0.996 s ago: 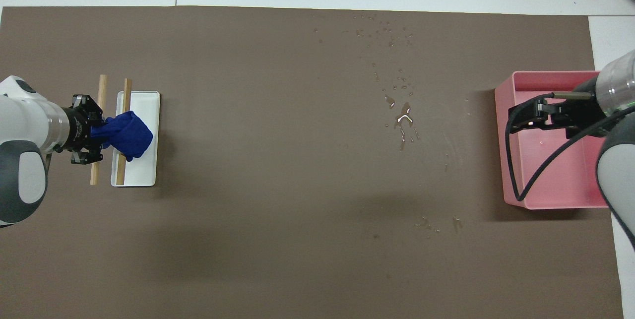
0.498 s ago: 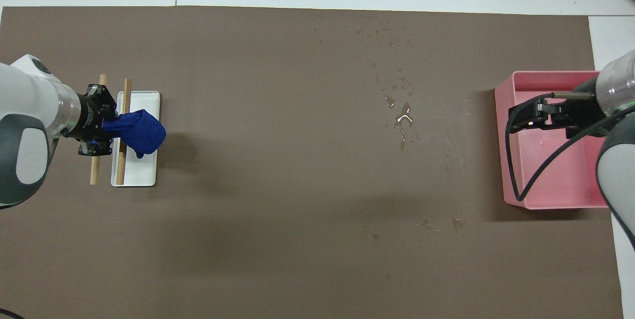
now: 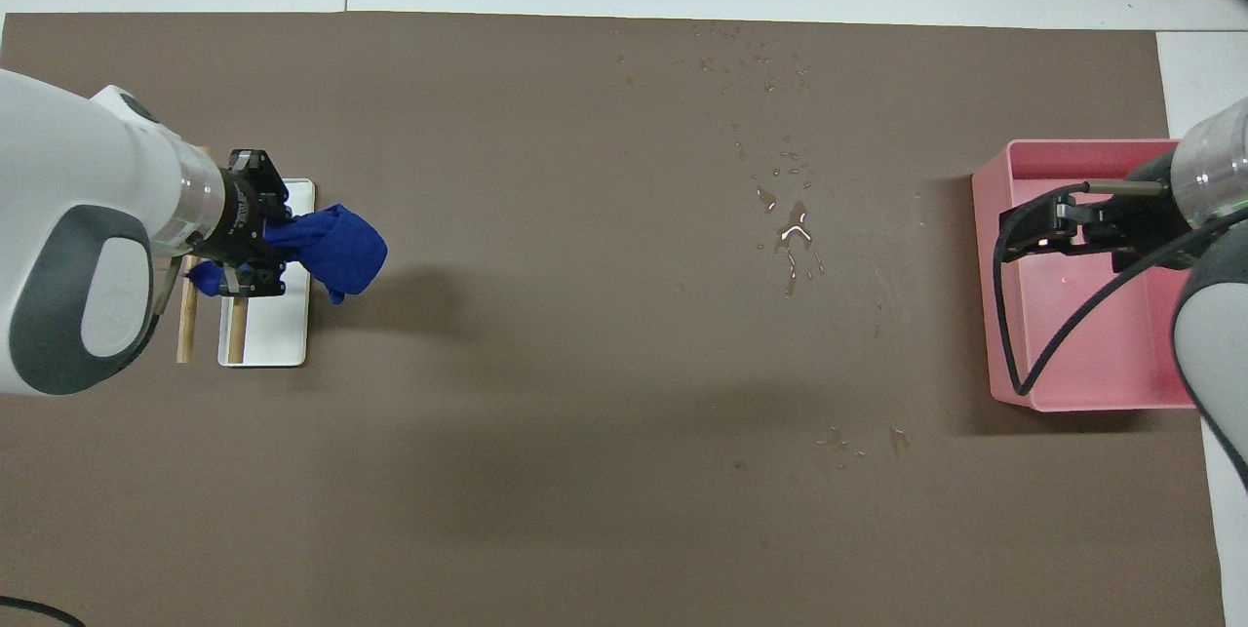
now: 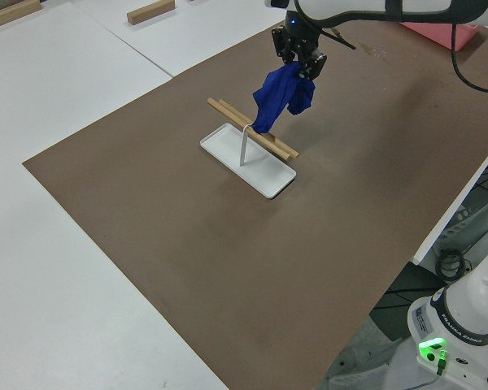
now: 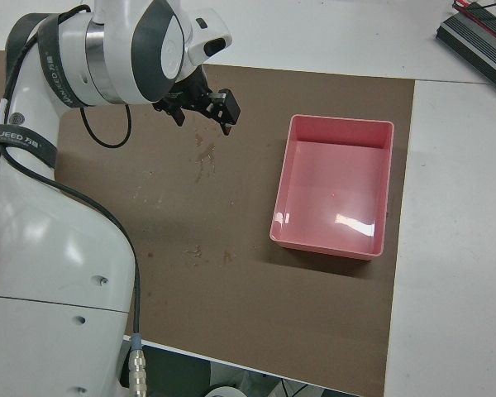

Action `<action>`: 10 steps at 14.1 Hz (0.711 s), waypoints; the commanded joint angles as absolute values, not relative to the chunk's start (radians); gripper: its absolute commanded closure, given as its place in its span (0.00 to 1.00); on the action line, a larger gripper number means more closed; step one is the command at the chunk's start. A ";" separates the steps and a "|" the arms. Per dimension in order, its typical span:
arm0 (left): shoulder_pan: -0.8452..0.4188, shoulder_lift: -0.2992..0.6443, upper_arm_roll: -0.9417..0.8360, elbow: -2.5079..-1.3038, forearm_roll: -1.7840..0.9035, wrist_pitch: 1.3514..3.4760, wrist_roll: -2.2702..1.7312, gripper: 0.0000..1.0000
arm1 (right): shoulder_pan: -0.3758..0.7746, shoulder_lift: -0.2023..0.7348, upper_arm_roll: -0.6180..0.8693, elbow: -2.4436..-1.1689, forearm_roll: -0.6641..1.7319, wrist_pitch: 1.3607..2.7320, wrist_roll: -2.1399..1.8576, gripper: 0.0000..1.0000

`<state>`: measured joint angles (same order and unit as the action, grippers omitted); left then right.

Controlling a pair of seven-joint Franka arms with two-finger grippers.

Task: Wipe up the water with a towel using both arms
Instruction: 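Lift the cloth with the left gripper while the right gripper approaches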

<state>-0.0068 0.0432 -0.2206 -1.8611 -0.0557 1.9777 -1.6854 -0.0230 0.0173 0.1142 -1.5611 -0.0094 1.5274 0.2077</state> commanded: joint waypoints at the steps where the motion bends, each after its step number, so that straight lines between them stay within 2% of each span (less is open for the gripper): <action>1: 0.003 0.057 -0.299 -1.809 -0.066 1.936 -1.788 1.00 | -0.037 0.006 0.124 -1.571 0.014 1.509 0.189 0.00; 4: 0.005 0.055 -0.366 -1.754 -0.113 1.889 -1.859 1.00 | -0.029 0.006 0.126 -1.572 0.023 1.520 0.208 0.01; 7: 0.005 0.054 -0.397 -1.662 -0.158 1.855 -1.986 1.00 | -0.002 0.014 0.135 -1.571 0.104 1.545 0.488 0.03; 10: 0.006 0.052 -0.466 -1.632 -0.155 1.873 -2.121 1.00 | 0.037 0.028 0.137 -1.571 0.210 1.594 0.758 0.04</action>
